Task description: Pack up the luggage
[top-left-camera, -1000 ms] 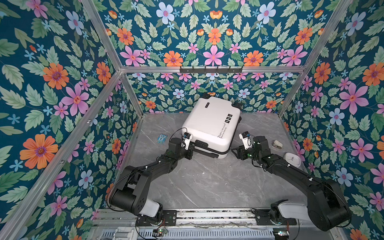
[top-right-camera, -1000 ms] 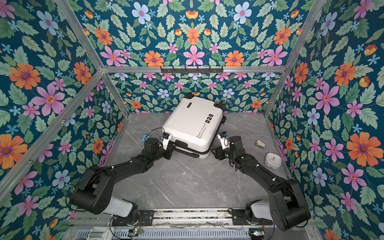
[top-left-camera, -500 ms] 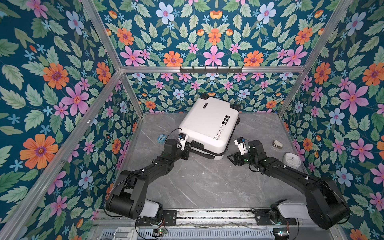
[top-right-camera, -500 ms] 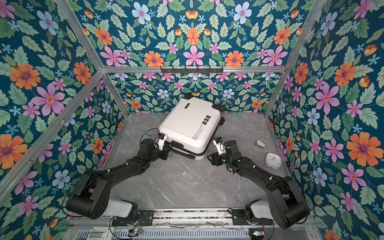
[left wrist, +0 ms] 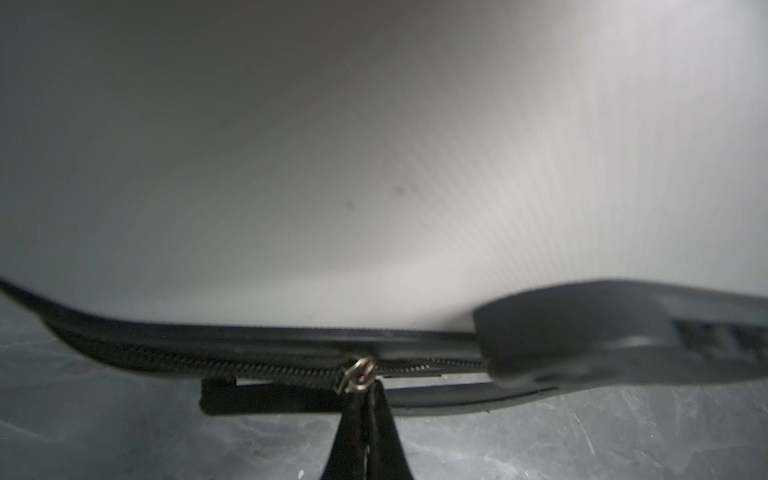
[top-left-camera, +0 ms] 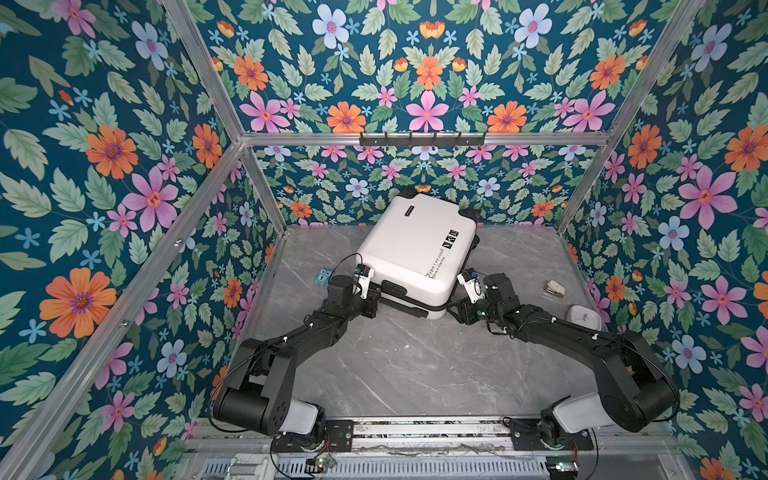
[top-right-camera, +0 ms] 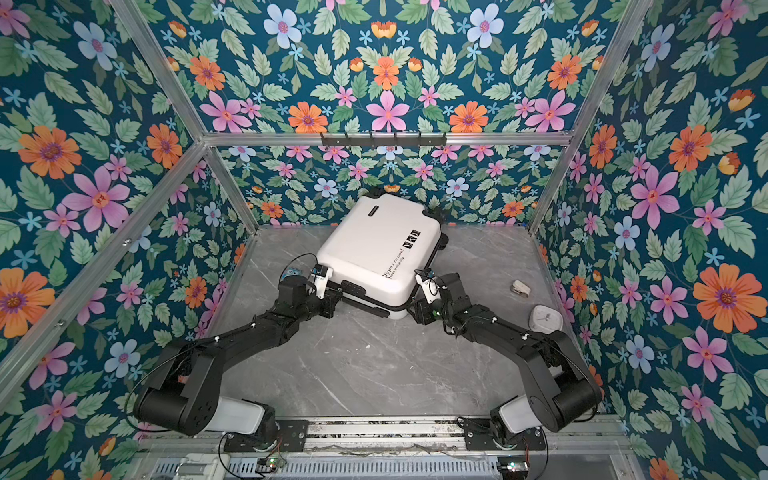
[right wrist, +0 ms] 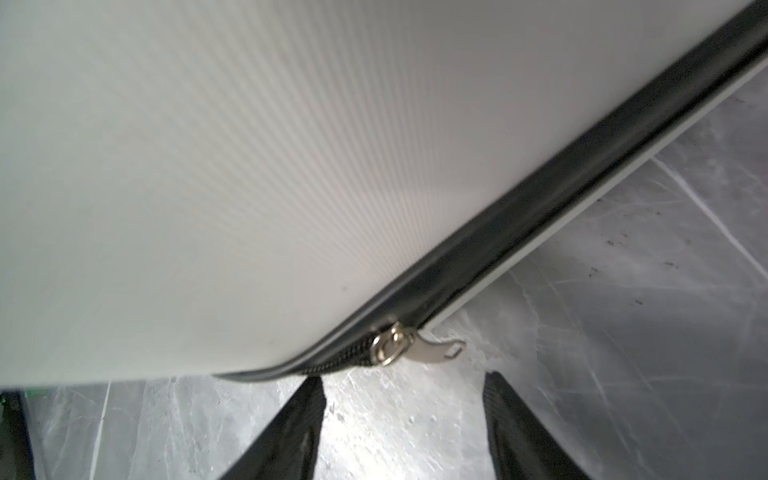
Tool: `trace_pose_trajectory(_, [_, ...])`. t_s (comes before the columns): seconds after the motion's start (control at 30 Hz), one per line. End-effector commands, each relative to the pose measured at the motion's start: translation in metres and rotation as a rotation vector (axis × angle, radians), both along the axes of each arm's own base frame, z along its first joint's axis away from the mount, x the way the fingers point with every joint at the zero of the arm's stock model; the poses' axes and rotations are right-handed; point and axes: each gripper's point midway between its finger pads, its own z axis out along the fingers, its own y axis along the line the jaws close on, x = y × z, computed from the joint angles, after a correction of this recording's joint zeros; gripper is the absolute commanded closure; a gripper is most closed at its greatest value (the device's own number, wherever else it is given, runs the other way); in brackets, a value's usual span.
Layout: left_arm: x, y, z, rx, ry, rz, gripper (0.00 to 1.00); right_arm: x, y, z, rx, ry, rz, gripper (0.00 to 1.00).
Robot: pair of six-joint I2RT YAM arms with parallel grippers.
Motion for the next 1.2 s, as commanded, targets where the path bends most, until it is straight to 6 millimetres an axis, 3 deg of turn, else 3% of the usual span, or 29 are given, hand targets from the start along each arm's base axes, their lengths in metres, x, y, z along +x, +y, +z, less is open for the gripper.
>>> trace_pose_trajectory(0.0, [0.004,0.009,-0.004,0.022,0.015,0.043,1.0,0.017,0.001,0.009,-0.014,-0.085,-0.018,0.39])
trace_pose_trajectory(0.37, [0.003,0.011,-0.007,0.02,0.028,0.045,1.0,0.03,0.008,0.008,-0.033,-0.133,0.01,0.58])
trace_pose_trajectory(0.53, [0.004,0.012,-0.006,0.017,0.028,0.045,1.0,0.035,0.005,0.012,-0.053,-0.158,-0.002,0.61])
trace_pose_trajectory(0.87, [0.004,0.01,-0.005,0.006,0.033,0.037,1.0,0.024,0.021,0.022,-0.008,-0.181,0.117,0.71])
trace_pose_trajectory(1.07, [0.004,0.01,-0.004,0.008,0.032,0.035,1.0,0.015,0.026,0.02,-0.042,-0.18,0.17,0.55])
trace_pose_trajectory(1.17, [0.005,0.01,-0.003,0.007,0.028,0.034,1.0,0.01,0.029,0.022,-0.038,-0.182,0.202,0.53])
